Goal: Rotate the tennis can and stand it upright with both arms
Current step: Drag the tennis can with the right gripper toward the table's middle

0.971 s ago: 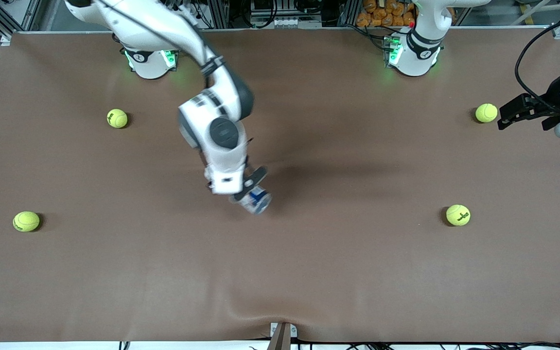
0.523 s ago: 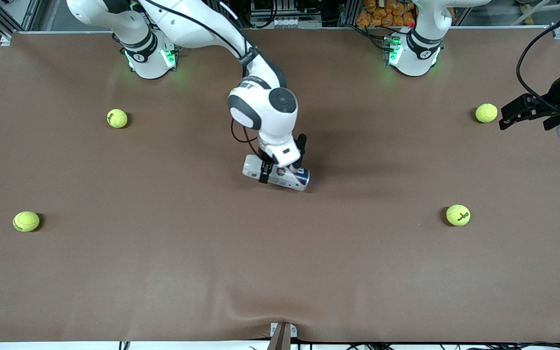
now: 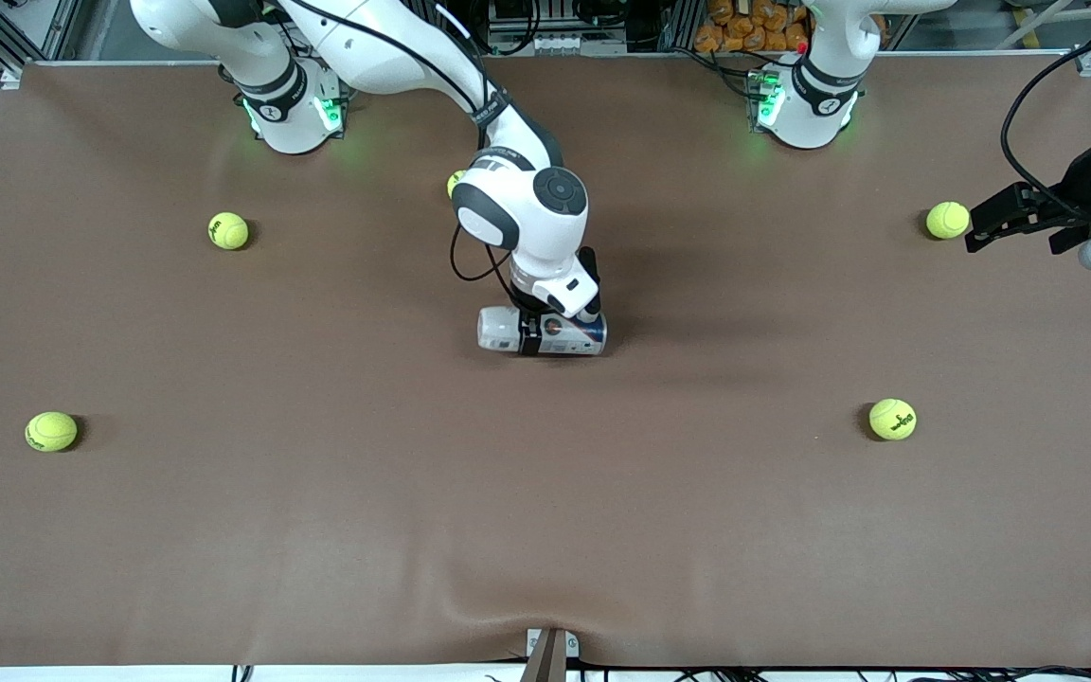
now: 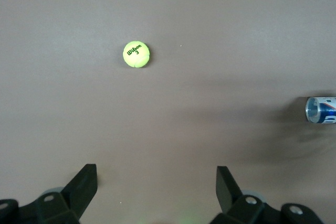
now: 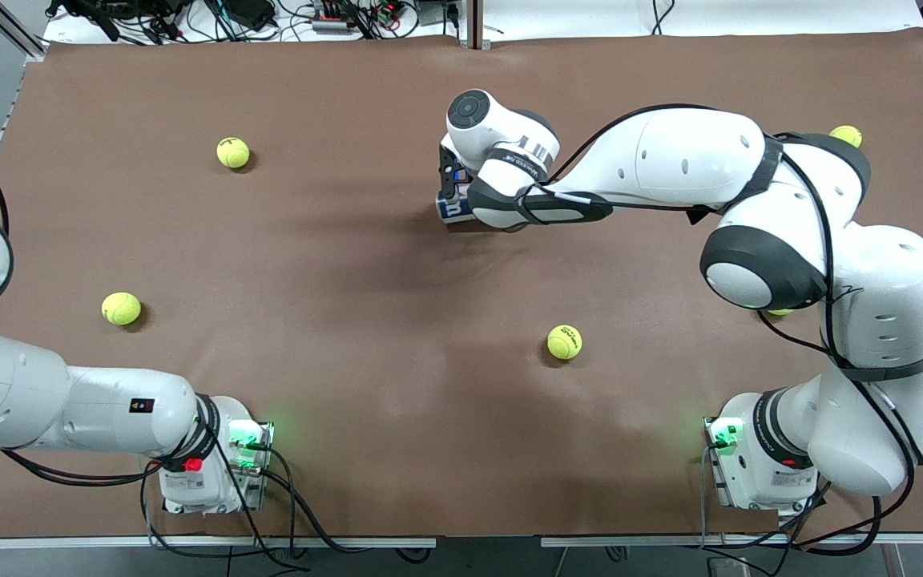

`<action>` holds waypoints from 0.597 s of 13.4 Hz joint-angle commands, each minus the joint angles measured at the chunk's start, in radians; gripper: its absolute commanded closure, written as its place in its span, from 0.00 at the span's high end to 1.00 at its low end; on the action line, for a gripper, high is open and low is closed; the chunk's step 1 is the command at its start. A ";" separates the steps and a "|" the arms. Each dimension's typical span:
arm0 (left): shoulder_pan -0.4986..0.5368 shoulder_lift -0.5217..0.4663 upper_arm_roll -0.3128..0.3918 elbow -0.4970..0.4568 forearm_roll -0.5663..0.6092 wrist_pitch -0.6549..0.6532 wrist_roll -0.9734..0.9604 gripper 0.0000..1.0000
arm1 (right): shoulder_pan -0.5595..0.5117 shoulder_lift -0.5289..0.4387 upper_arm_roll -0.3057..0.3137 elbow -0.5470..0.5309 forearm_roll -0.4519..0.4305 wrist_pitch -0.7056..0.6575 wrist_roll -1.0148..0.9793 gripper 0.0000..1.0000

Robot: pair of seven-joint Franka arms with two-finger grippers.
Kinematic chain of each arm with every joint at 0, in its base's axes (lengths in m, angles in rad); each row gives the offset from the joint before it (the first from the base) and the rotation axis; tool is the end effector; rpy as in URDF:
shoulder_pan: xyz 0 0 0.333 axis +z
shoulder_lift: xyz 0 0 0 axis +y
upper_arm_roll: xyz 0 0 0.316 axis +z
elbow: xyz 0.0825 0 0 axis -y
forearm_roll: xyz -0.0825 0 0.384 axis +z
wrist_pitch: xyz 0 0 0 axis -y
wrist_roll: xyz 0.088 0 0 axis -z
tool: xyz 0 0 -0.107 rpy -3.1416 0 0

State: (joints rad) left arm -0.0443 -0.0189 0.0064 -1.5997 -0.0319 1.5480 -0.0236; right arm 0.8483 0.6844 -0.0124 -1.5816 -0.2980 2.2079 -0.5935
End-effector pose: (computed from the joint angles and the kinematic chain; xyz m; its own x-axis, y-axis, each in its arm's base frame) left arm 0.5452 -0.0241 0.6194 0.9993 -0.0150 -0.0335 -0.0140 -0.9994 0.0312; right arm 0.4718 0.5091 0.2324 -0.0306 0.9801 -0.1962 0.9870 0.0606 0.1487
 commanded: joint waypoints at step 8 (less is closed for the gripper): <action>0.001 0.020 -0.003 0.007 -0.069 -0.022 -0.012 1.00 | -0.028 -0.150 -0.004 0.018 -0.023 -0.207 -0.015 1.00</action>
State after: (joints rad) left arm -0.0446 -0.0084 0.0060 -1.6008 -0.0551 1.5451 -0.0236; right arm 0.8361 0.6251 -0.0260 -1.5429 -0.2998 2.0707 -0.5975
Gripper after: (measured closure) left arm 0.000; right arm 0.000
